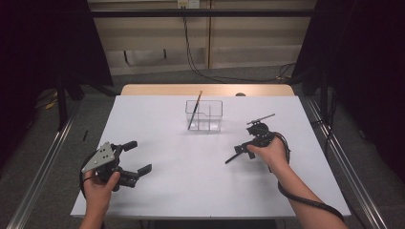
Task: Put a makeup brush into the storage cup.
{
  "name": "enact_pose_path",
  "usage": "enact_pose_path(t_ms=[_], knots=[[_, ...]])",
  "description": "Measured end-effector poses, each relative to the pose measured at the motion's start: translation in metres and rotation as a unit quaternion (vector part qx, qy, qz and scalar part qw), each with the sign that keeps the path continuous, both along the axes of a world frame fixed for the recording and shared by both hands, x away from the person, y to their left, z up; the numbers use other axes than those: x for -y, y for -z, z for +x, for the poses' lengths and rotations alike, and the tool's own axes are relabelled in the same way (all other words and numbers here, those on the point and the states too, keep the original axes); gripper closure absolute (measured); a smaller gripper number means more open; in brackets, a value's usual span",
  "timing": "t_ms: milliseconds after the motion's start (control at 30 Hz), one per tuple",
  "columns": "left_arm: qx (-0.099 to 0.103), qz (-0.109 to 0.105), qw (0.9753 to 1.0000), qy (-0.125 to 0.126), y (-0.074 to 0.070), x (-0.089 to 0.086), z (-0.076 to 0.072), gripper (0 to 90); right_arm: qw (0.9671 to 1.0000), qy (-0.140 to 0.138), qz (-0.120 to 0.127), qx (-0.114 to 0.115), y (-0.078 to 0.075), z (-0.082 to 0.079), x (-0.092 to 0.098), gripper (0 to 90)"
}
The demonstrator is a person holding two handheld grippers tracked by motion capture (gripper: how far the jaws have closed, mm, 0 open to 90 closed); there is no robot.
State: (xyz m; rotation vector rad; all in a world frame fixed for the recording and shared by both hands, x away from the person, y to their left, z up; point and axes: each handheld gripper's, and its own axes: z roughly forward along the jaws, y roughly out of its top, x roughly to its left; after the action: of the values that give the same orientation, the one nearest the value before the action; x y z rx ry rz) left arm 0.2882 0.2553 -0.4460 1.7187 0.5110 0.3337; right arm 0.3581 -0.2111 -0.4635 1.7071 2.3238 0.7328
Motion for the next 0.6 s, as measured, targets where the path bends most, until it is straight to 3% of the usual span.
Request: enact_pose_path(t_ms=[167, 467, 600], knots=[[0.002, 0.002, 1.0000, 0.001, -0.0004, 0.0008, 0.0004, 0.0, 0.9999, 0.010, -0.001, -0.012, 0.0054, 0.0006, -0.0044, 0.0], [0.000, 0.002, 1.0000, 0.002, 0.0000, 0.0006, 0.0005, 0.0, 0.9995, 0.002, -0.029, -0.013, 0.0102, 0.0001, -0.0080, 2.2], [0.001, 0.003, 1.0000, 0.002, -0.0002, 0.0011, 0.0003, 0.0, 0.9994, 0.001, -0.030, -0.018, 0.0091, 0.0002, -0.0075, 5.0]])
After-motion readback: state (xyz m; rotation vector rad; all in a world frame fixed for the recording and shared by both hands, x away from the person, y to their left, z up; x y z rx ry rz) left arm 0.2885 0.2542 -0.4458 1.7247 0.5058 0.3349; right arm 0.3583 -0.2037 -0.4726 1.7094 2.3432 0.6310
